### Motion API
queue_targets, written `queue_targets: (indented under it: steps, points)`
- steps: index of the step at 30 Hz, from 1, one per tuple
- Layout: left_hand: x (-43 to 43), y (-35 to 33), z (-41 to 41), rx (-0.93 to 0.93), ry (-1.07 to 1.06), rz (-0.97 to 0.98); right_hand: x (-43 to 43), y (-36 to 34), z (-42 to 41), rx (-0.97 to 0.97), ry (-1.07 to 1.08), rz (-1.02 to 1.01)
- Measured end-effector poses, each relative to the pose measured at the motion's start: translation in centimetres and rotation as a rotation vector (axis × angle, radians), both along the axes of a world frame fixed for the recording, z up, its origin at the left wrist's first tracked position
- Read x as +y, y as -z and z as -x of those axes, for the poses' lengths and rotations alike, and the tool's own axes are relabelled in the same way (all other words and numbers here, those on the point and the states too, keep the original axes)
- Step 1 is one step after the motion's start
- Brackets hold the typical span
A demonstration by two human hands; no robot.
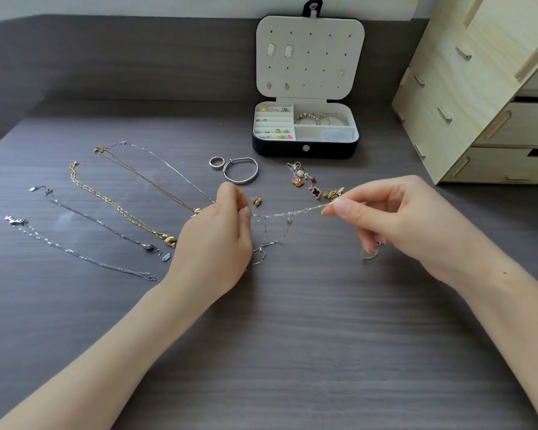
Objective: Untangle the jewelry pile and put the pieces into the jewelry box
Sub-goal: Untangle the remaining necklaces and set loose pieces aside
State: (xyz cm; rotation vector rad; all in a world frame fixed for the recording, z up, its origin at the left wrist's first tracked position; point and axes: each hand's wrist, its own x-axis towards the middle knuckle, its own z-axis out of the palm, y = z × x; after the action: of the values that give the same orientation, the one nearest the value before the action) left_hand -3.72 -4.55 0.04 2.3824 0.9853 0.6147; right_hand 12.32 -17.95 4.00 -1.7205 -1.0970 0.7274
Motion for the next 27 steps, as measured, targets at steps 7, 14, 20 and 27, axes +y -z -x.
queue_targets:
  steps: [7,14,20,27]
  points:
    - [0.5,0.4,0.0,0.048,-0.031,-0.067,-0.2,-0.2,-0.8,0.122,0.073,-0.144]
    - [1.2,0.6,0.0,-0.03,0.068,-0.048,-0.3,-0.2,-0.7,0.022,-0.03,-0.052]
    - [2.1,0.9,-0.5,-0.075,0.159,-0.219,0.0,0.0,0.1,-0.053,-0.037,0.003]
    - [1.0,-0.4,-0.5,-0.132,0.183,-0.158,-0.1,-0.3,1.0,-0.042,-0.081,-0.002]
